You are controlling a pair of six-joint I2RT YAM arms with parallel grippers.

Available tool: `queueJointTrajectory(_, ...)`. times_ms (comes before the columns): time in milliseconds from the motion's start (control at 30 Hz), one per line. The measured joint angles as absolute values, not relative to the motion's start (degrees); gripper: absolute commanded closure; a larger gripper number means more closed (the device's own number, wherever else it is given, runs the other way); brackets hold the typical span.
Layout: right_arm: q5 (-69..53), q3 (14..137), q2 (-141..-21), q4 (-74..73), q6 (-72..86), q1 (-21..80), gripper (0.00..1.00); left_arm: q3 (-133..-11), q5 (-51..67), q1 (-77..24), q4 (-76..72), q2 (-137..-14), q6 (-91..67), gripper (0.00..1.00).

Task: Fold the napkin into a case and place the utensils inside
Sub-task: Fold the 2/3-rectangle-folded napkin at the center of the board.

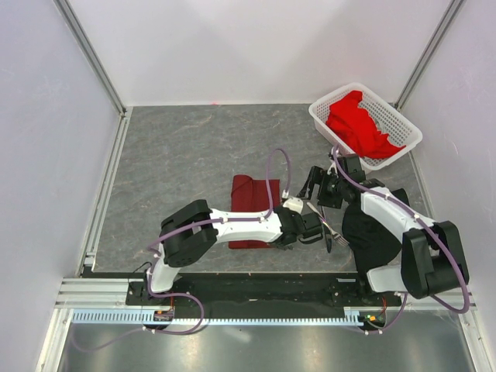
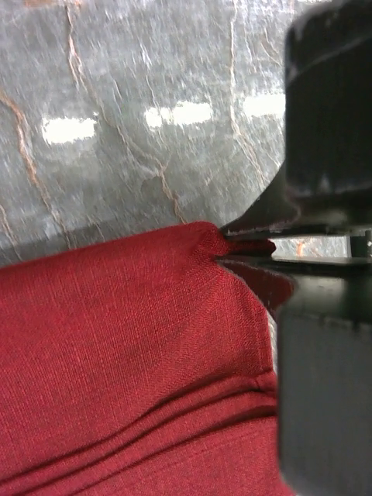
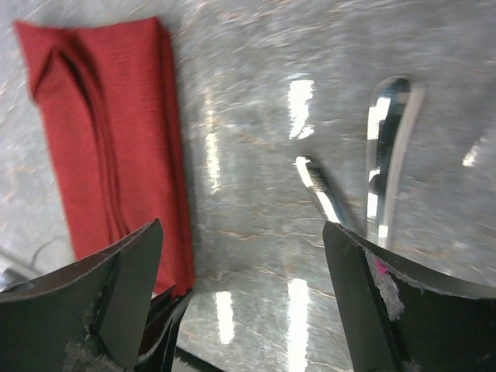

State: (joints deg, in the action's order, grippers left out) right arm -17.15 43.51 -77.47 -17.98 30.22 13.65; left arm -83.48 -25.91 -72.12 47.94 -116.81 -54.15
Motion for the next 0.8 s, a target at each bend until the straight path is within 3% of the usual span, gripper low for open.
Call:
queueJointTrajectory(400, -29.82, 43.42, -86.21, -8.19, 31.64, 19.51, 0.04, -68.88, -15.55, -66.61, 41.32, -101.08, -54.35, 0.98)
queueJointTrajectory(800, -32.84, 39.2, -91.09, 5.74, 41.28, 23.05, 0.28, -64.45, -10.9, -64.51, 37.5, -93.91, -54.35, 0.98)
